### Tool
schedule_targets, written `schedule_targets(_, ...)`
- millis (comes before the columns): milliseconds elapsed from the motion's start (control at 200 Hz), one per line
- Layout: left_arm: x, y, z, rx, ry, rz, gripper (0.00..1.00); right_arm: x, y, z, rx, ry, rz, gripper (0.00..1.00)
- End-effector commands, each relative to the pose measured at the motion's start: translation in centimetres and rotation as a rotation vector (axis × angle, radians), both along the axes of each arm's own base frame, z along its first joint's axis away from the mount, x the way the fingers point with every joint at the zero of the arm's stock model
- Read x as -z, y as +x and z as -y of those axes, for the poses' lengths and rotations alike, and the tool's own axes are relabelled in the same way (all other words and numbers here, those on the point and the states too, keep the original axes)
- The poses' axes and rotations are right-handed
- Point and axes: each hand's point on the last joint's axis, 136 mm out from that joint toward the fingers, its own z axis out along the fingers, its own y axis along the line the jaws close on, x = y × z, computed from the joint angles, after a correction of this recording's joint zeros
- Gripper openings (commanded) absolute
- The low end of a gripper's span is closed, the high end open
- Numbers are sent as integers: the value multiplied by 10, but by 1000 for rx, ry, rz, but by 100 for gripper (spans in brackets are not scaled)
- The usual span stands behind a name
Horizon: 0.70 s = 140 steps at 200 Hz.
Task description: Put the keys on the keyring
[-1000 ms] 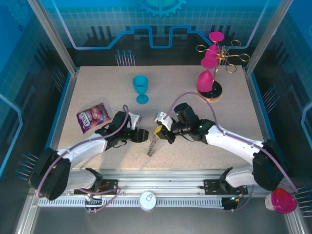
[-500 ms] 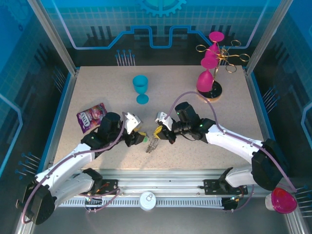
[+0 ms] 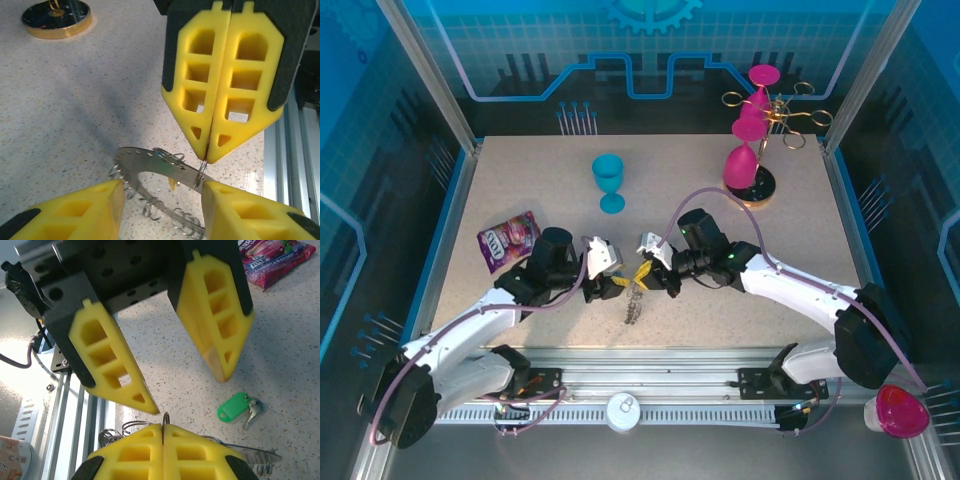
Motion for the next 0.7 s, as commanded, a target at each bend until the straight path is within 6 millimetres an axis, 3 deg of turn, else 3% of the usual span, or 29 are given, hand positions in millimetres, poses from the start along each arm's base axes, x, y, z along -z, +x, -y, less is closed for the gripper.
schedule_targets(0, -14, -6, 12, 88, -45, 45, 42, -18, 0, -6, -37, 45, 20, 0)
schedule_targets(235, -10, -13, 17, 138, -51, 21, 31, -22, -3, -11, -55, 56, 18, 0)
schedule_targets(535, -7, -18, 17, 166, -46, 11, 0, -24, -7, -17, -69, 70, 13, 0)
schedule_targets(680, -8, -19, 16, 172, -37, 36, 0, -23, 0, -11, -17, 58, 31, 0)
schedule_targets(695, -8, -18, 16, 169, -37, 45, 0, -24, 2, -9, -5, 58, 35, 6)
